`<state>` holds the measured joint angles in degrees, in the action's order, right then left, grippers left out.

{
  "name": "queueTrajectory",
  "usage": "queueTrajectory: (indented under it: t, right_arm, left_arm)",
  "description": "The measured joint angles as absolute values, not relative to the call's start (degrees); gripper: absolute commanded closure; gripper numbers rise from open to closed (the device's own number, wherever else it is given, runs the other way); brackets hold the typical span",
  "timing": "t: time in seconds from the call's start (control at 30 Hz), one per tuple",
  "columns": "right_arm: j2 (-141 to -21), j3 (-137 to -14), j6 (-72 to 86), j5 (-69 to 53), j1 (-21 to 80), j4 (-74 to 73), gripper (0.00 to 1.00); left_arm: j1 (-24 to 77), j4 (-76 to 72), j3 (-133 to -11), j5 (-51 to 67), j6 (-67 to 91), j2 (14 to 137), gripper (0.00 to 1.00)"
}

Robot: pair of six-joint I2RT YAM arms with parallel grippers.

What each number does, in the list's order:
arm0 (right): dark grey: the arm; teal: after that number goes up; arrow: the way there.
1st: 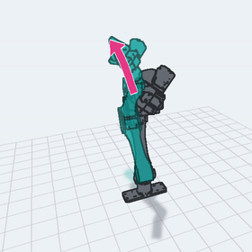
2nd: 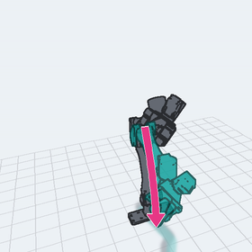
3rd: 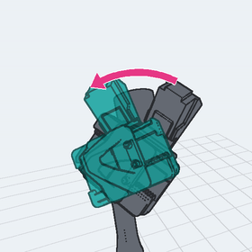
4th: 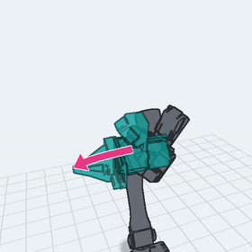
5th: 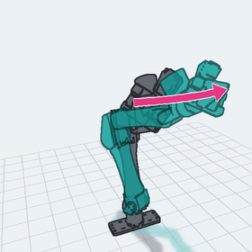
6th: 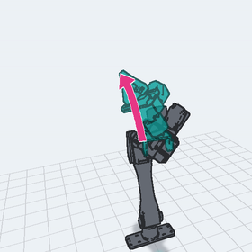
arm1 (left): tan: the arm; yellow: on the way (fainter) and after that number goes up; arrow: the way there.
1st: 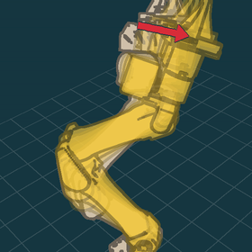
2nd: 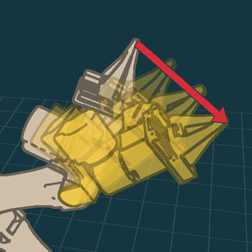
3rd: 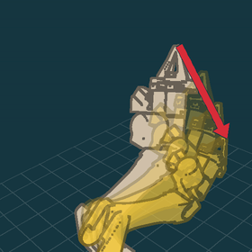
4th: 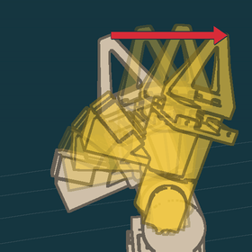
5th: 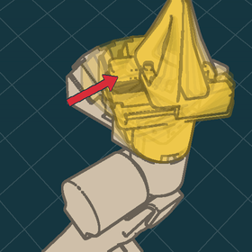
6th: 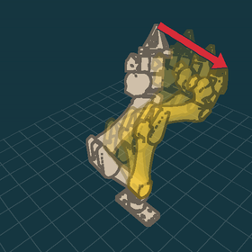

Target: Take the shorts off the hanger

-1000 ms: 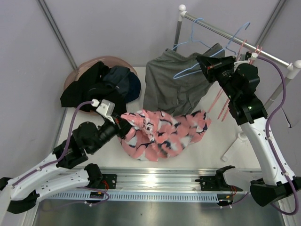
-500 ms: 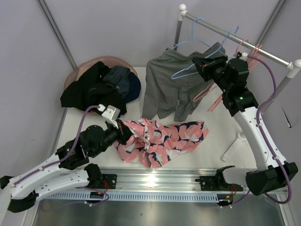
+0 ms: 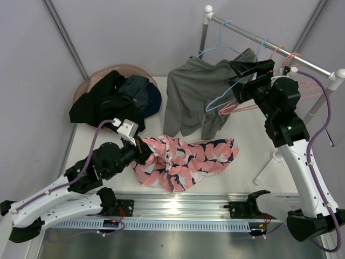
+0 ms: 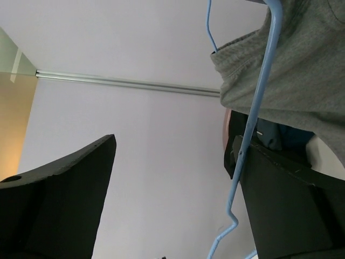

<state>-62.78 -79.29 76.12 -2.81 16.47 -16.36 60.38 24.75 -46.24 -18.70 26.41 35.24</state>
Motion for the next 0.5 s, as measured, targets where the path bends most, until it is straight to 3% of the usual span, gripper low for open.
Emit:
queueTrajectory:
  t: [0.5]
  right_arm:
    - [-60.1,-80.8,64.3,9.7,22.4,-34.4,0.01]
  left_arm:
    - [60.4,29.0,-55.1,-23.9,24.8,36.9,1.0]
